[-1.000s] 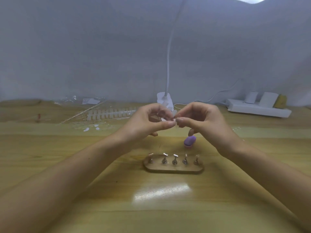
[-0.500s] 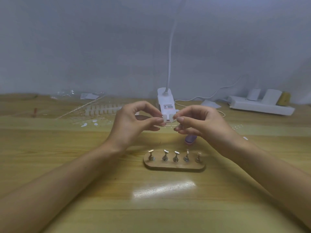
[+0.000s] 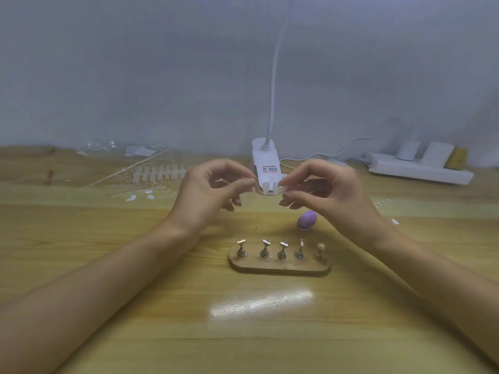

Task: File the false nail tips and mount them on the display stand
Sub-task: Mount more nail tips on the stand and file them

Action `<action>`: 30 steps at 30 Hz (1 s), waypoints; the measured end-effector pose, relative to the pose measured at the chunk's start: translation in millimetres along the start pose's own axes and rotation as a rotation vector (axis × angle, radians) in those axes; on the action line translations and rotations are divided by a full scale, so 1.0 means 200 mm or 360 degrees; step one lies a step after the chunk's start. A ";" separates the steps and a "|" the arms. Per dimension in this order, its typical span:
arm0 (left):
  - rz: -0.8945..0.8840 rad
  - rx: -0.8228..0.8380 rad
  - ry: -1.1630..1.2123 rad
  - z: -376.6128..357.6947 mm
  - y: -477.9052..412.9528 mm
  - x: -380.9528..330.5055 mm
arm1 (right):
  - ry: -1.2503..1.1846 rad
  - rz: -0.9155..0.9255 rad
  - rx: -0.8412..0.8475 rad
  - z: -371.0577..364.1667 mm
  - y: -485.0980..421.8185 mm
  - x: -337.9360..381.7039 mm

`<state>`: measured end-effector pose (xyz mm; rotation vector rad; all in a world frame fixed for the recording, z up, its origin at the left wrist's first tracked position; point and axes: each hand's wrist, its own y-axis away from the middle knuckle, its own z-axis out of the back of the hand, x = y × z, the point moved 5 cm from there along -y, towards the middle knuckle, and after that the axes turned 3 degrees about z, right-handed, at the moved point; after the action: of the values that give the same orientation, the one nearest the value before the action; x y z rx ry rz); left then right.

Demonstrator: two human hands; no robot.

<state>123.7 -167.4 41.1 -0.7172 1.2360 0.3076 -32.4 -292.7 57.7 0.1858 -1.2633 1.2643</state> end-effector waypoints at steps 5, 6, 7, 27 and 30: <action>0.0260 0.0087 0.0272 -0.01 0.01 0.08 | 0.0062 -0.0123 -0.0053 0.02 -0.03 -0.10; 0.0246 0.0104 0.0284 -0.01 0.01 0.08 | 0.0116 -0.0206 -0.0054 0.02 -0.04 -0.15; 0.0239 0.0124 0.0291 -0.01 0.01 0.08 | 0.0211 -0.0247 -0.0045 0.02 -0.04 -0.18; 0.0211 0.0295 0.0072 -0.05 0.02 0.08 | 0.0265 -0.0217 0.0401 0.09 -0.01 -0.18; 0.0185 0.0336 0.0072 -0.07 0.01 0.08 | 0.0268 -0.0244 0.0433 -0.01 0.02 -0.14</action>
<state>116.3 -177.6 22.0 -0.4742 1.3335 0.2527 -27.3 -305.7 34.0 0.3571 -0.9139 1.2870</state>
